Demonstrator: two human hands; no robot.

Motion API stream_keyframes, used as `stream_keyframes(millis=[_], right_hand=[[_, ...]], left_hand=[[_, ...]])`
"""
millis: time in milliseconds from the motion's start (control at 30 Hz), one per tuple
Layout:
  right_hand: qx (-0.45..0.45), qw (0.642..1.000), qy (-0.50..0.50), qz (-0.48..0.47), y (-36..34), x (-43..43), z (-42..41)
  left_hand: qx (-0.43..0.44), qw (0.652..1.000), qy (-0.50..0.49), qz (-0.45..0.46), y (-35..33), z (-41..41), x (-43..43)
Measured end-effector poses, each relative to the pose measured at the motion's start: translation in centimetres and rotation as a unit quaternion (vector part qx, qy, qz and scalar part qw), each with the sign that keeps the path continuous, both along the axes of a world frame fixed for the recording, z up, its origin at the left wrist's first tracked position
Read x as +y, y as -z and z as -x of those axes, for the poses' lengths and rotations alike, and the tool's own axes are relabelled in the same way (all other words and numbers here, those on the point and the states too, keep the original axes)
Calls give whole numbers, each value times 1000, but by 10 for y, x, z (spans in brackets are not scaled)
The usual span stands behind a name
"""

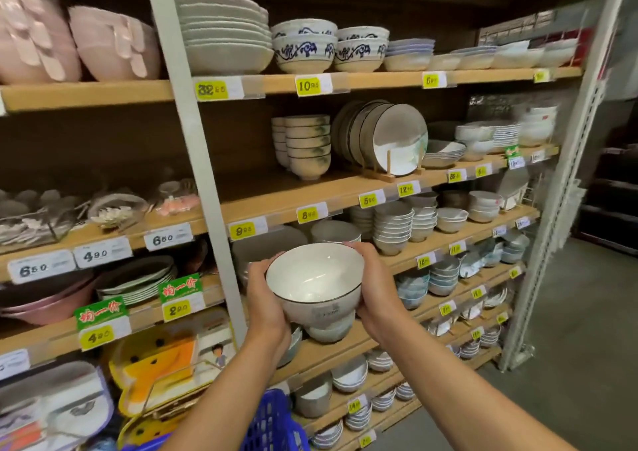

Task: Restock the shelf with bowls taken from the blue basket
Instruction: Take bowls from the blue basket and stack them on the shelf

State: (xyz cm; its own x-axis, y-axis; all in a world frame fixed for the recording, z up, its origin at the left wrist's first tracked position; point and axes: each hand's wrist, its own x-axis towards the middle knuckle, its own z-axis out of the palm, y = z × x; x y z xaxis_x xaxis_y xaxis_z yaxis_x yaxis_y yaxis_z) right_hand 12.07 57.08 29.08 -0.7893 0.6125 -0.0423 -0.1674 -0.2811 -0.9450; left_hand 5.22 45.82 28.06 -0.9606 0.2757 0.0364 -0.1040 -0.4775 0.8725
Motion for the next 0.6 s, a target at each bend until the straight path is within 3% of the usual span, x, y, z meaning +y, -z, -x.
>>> stream_keyframes(millis=[267, 600], right_hand=[[43, 999, -3, -11, -17, 88, -27], [60, 998, -1, 5, -35, 151, 0]], left_hand=[[17, 1000, 10, 11, -21, -25, 85], [24, 1000, -7, -14, -40, 3, 150]])
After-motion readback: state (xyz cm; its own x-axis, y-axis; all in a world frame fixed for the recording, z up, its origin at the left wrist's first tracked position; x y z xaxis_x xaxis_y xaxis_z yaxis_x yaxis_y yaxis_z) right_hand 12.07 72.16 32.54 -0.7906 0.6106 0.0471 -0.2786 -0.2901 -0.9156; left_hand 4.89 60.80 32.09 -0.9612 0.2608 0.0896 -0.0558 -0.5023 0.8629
